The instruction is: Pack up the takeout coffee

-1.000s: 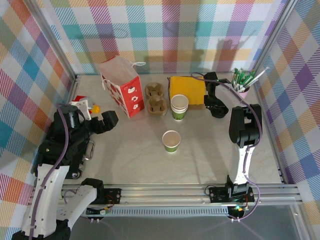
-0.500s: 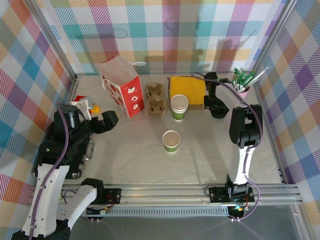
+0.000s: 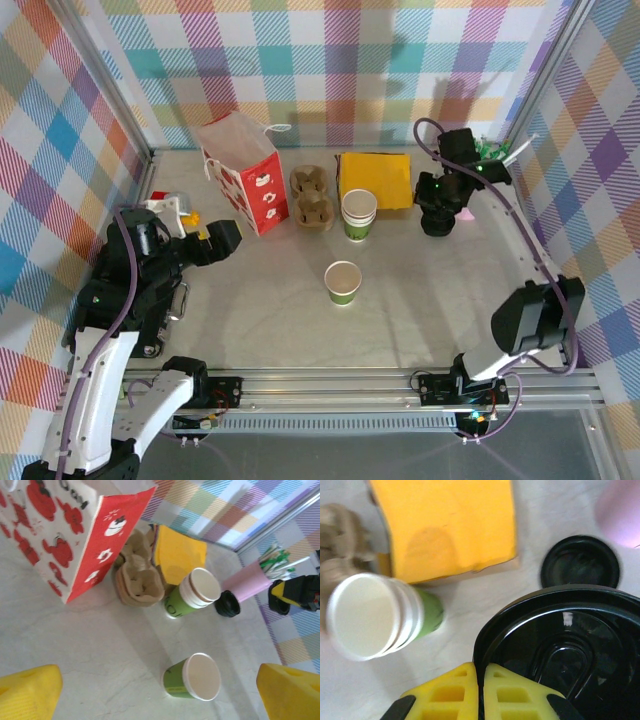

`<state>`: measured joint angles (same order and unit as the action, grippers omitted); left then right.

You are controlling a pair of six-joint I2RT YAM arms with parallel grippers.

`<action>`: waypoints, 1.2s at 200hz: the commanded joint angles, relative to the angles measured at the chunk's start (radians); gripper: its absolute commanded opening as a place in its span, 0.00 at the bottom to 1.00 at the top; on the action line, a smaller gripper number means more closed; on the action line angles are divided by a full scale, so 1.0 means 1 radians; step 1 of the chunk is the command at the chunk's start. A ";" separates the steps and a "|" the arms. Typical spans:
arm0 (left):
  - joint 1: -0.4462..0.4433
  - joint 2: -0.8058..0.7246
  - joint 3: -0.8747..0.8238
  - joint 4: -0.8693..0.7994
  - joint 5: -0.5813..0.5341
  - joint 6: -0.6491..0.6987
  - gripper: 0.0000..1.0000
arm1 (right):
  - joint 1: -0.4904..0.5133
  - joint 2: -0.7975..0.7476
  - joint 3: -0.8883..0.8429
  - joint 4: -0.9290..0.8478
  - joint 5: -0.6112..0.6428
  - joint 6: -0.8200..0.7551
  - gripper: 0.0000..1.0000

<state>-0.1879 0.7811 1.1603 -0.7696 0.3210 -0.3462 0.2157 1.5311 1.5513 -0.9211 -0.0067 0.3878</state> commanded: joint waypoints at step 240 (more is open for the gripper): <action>-0.612 0.393 -0.274 0.786 -0.062 -0.116 0.89 | 0.465 -0.212 -0.321 0.459 -0.258 0.633 0.11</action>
<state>-0.7853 1.1576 0.9012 -0.0715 0.2325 -0.4568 0.6674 1.3125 1.2354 -0.5011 -0.2703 0.9901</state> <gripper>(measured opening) 0.899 0.108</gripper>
